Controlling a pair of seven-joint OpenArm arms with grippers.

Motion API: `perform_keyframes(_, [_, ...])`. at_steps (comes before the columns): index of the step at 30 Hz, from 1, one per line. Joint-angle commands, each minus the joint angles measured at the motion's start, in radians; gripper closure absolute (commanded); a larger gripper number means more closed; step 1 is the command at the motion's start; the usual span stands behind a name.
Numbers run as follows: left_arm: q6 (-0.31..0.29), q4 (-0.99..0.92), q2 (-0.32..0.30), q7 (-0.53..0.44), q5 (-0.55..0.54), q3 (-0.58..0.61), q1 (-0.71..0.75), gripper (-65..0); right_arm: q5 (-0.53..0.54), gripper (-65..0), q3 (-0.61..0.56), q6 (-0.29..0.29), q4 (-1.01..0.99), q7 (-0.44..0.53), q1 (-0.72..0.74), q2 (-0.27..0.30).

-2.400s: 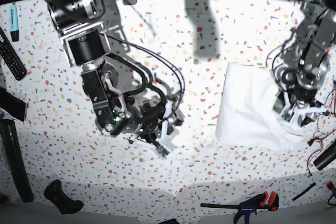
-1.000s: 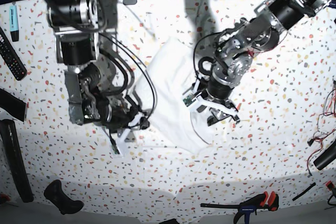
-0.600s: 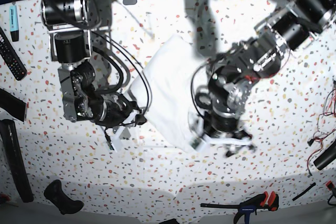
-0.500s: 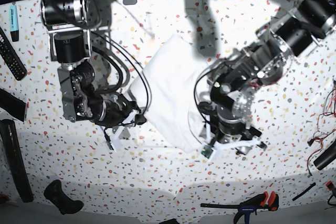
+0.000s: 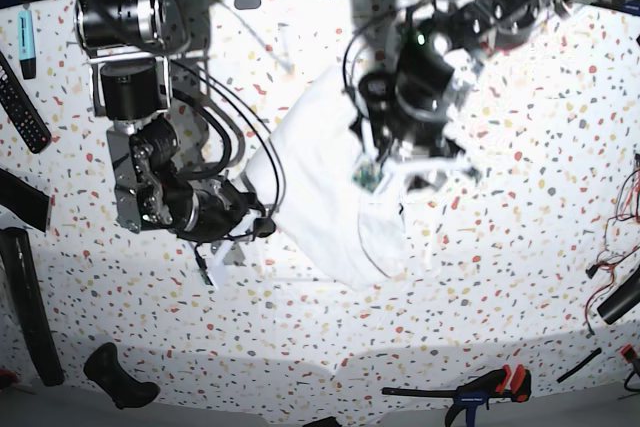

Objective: Fold the T-shirt properly
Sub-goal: 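Lay the shirt back down mid-table and open both grippers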

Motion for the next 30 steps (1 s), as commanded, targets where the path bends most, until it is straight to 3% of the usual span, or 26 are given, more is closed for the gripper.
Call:
perform_keyframes(1, [0.011,0.024,0.008,-0.023,0.018,-0.006,0.007,-32.4,0.005,-22.1,0.002,0.008,0.019,-0.004,0.026,0.006])
perform_keyframes(6, [0.009,0.024,0.034,-0.139,-0.046,-0.006,0.110,-32.4,0.011,-22.1,0.002,0.008,0.055,-0.032,0.025,0.020])
perform_keyframes(9, [-0.055,0.024,0.038,-0.230,-0.031,-0.006,0.148,-32.4,0.068,-22.1,0.002,0.008,0.068,-0.101,0.025,0.026])
perform_keyframes(14, [-0.072,0.017,0.026,-0.235,0.010,-0.006,0.138,-32.4,0.158,-22.1,0.002,0.008,0.069,-0.172,0.016,0.031])
perform_keyframes(22, [-0.072,-0.176,0.019,-0.264,0.012,-0.006,0.138,-32.4,0.162,-22.1,0.002,0.008,0.078,-0.178,-0.071,0.033])
perform_keyframes(30, [-0.071,-0.394,0.015,-0.287,0.218,-0.006,0.137,-32.4,0.215,-22.1,0.002,0.008,0.316,-0.222,-0.265,0.033])
